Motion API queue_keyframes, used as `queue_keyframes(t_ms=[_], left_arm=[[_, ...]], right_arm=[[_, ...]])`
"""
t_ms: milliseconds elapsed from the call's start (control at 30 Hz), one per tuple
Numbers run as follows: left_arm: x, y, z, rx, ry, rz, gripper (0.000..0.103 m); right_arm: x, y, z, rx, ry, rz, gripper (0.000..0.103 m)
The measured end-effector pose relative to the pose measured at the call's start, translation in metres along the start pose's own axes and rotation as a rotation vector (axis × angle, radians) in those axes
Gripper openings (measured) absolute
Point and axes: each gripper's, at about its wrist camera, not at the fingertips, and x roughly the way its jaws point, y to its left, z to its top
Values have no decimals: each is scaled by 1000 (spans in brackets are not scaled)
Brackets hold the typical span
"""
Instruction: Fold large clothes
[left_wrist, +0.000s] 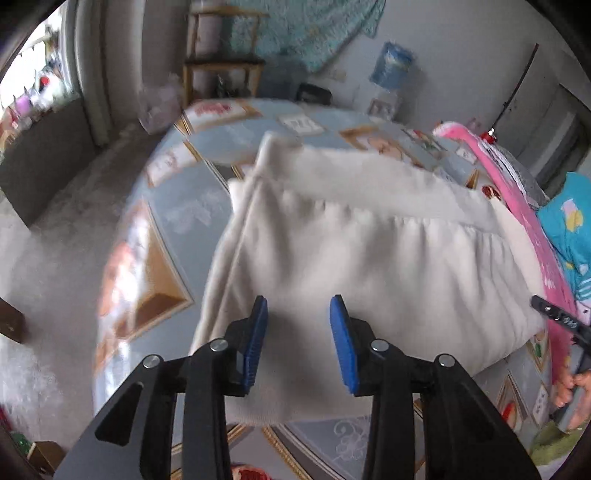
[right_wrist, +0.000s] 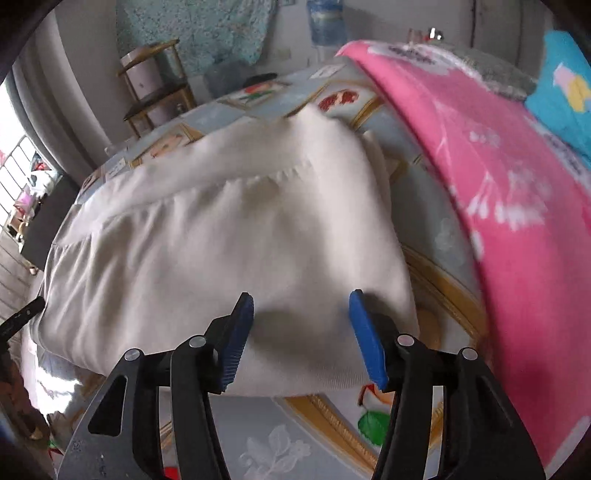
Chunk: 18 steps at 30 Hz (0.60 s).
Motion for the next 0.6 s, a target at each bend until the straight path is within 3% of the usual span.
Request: queue_keyframes(t_ms=[100, 200, 333, 433, 500, 600], left_arm=[[-22, -17, -10, 40, -48, -42, 41], [-11, -36, -23, 98, -17, -12, 54], [4, -45, -30, 98, -12, 58, 55], [-11, -54, -25, 87, -54, 8, 58], [-15, -65, -24, 126, -83, 16, 66], [4, -80, -28, 176, -23, 53, 70]], right_arm=[[-21, 15, -4, -24, -57, 64, 61], [-9, 33, -20, -75, -34, 61, 68], [8, 49, -28, -106, -7, -27, 68], [-18, 63, -25, -110, -54, 45, 68], [-30, 84, -27, -173, -103, 49, 69], [-15, 107, -36, -219, -78, 90, 69]])
